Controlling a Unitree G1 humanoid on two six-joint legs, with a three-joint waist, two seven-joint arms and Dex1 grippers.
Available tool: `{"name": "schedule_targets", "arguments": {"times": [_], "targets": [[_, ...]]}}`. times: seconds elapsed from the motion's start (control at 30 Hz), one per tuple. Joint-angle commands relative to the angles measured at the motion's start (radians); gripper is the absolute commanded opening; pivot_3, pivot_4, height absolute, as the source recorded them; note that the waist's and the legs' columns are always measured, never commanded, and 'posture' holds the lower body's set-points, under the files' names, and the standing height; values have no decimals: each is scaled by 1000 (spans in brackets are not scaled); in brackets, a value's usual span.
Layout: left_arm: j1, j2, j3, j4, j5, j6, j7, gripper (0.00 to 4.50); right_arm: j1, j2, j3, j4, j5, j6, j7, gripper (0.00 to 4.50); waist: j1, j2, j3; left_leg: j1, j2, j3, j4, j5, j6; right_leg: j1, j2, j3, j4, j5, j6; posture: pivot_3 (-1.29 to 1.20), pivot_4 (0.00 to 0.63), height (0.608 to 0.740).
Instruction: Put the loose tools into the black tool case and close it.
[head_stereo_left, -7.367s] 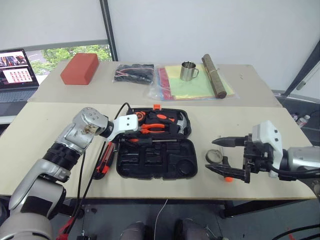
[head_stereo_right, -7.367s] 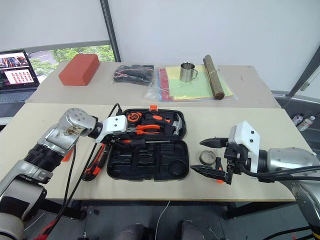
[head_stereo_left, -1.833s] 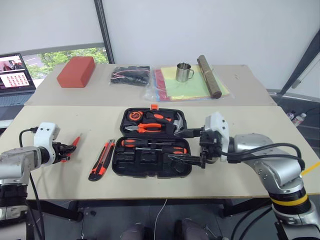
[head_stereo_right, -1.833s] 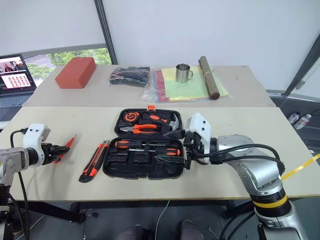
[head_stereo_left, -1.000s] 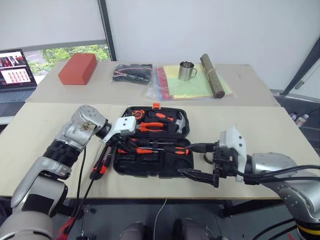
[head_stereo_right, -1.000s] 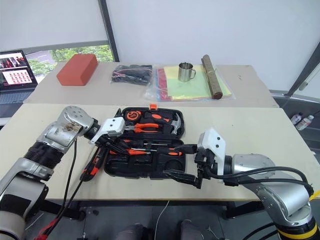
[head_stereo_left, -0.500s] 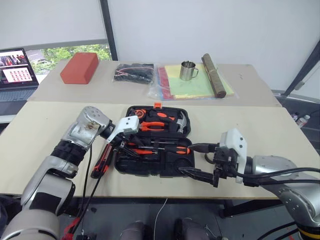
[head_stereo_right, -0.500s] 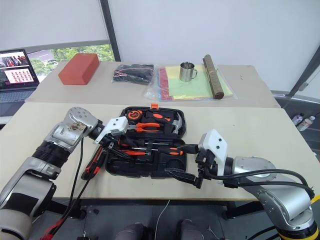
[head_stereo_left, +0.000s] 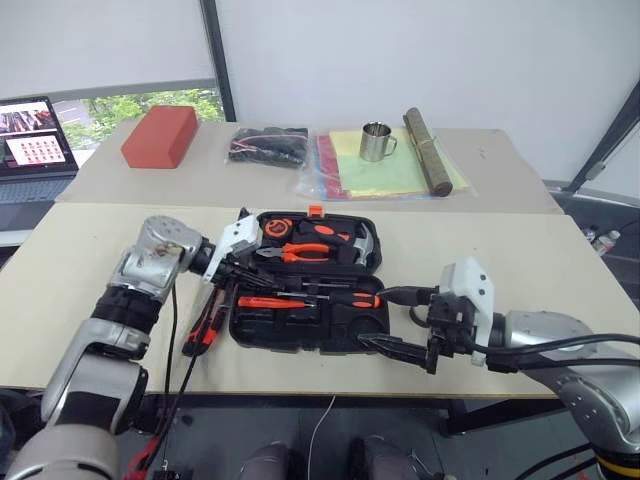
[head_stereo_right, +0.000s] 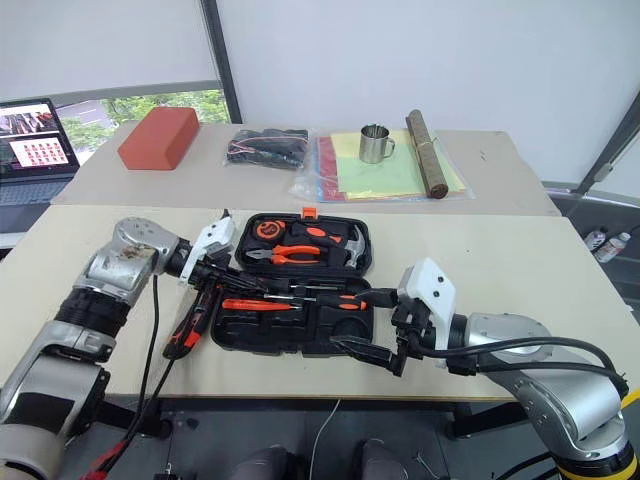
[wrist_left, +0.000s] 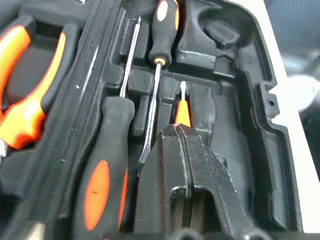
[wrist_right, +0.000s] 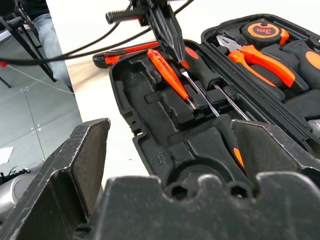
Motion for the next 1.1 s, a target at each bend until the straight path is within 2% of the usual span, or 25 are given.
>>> {"name": "schedule_targets", "arguments": {"times": [0.03,0.17,0.3,0.43,0.87,1.1], "targets": [[49,14,30,-51,-18,16,18,40,-13,-1,-13,-9,6,-24,5,4500,0,0,0,0,0,0,0,0,0,0,0,0,0,0,0,0,150,736],[128,18,11,-78,27,-35,50,40,-12,-4,-12,-5,9,-22,11,4500,0,0,-1,1,0,0,0,0,0,1,0,0,0,0,0,0,150,736],[146,1,3,-62,56,-73,101,40,-24,2,-6,10,11,-20,11,4500,1,0,-1,9,0,-1,-1,-1,0,10,-1,0,-2,0,0,0,150,736],[143,-10,11,-62,44,-67,119,40,-31,4,-3,16,15,-18,13,4500,1,1,-2,12,1,-1,-1,-2,1,12,-3,0,-2,-2,3,0,150,736],[177,-18,1,-143,19,-5,110,40,-34,13,12,26,10,-25,21,4500,1,1,-3,12,1,-1,-2,-2,2,12,-3,0,-3,0,0,0,150,736],[82,22,50,-108,2,3,89,40,-34,8,15,37,0,-32,41,4500,1,1,-3,10,0,-1,-2,-2,2,11,-3,0,-3,0,0,0,150,736]]}}
